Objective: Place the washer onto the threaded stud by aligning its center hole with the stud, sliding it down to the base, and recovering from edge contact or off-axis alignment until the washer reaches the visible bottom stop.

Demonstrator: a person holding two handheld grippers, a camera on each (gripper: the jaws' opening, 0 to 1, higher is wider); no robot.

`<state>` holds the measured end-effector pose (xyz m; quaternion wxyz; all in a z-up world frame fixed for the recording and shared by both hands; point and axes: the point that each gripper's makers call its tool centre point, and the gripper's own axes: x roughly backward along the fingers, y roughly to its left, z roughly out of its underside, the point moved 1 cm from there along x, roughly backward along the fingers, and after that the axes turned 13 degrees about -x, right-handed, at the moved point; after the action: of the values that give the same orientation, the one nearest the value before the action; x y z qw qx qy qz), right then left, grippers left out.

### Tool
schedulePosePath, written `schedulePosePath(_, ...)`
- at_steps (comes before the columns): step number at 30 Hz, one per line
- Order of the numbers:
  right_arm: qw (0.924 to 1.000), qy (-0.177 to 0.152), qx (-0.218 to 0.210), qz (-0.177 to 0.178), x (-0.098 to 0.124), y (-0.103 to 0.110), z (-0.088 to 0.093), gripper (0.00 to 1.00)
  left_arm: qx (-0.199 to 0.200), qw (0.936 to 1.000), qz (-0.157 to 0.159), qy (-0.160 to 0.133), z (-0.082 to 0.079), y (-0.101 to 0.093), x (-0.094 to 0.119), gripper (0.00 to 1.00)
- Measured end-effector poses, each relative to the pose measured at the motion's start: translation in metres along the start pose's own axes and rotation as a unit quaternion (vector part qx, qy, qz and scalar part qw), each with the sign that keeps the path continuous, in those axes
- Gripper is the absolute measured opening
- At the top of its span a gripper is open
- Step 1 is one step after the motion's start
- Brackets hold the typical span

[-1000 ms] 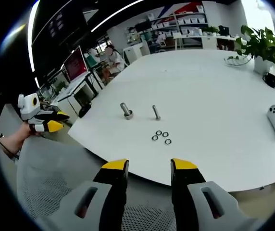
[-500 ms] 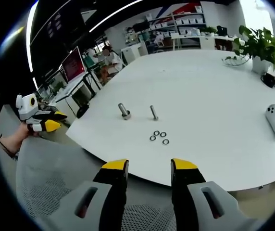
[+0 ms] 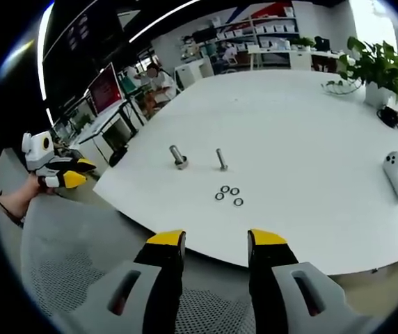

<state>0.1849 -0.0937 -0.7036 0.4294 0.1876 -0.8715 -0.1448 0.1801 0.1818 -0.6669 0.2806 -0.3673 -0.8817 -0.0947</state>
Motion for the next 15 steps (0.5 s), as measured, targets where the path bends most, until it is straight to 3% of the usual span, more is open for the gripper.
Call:
schedulePosePath(4, 1.0000, 0.000, -0.004, 0.001, 0.0004, -0.0017, 0.0000, 0.38, 0.002, 1.0000, 0.005, -0.002, -0.0012, -0.0021, -0.0011, 0.31)
schedulePosePath(7, 1.0000, 0.007, 0.004, 0.001, -0.0004, -0.0001, 0.0022, 0.38, 0.008, 0.9996, 0.013, 0.022, 0.0080, -0.0048, -0.0044, 0.35)
schedulePosePath(11, 0.9999, 0.010, 0.007, 0.003, -0.0006, -0.0005, 0.0030, 0.39, 0.006, 1.0000, 0.000, 0.002, 0.0011, 0.0001, -0.0003, 0.34)
schedulePosePath(15, 0.9999, 0.013, 0.007, 0.005, -0.0009, -0.0025, 0.0037, 0.39, 0.007, 0.9998, 0.008, 0.015, 0.0051, -0.0037, -0.0032, 0.34)
